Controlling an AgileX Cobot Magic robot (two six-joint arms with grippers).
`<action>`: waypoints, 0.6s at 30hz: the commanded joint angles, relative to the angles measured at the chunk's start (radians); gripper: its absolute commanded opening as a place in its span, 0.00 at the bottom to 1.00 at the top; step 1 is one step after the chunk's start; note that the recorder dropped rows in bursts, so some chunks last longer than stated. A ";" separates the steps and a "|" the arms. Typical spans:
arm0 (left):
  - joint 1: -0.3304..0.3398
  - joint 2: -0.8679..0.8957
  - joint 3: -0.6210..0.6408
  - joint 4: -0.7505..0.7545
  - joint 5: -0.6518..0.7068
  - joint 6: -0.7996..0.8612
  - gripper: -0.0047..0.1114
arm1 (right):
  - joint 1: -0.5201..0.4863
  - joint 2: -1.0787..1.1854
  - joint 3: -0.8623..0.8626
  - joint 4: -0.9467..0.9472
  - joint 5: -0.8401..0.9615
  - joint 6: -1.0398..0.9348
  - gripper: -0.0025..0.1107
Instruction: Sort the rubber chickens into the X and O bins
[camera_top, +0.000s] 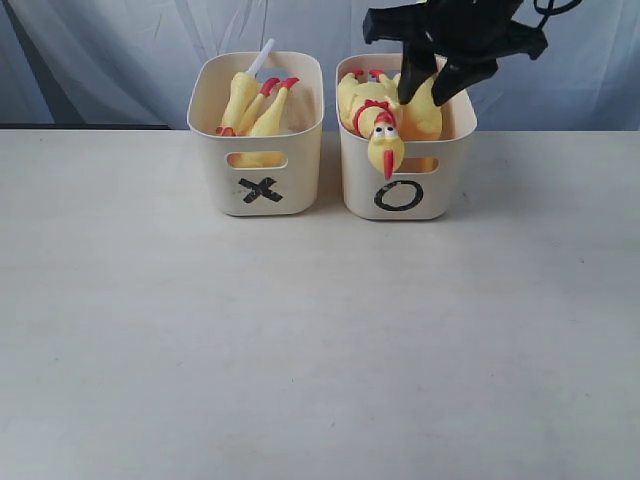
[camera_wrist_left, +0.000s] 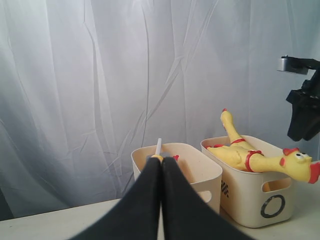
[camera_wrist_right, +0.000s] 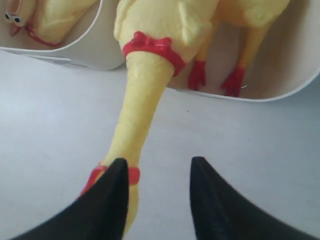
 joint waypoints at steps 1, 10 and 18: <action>0.001 -0.009 -0.003 -0.004 0.000 -0.002 0.04 | -0.004 -0.074 -0.007 -0.120 -0.014 -0.055 0.08; 0.001 -0.009 -0.003 -0.004 0.000 0.000 0.04 | -0.004 -0.282 -0.003 -0.245 -0.115 -0.044 0.01; 0.001 -0.009 -0.003 -0.004 0.020 0.000 0.04 | -0.004 -0.488 0.103 -0.258 -0.100 -0.048 0.01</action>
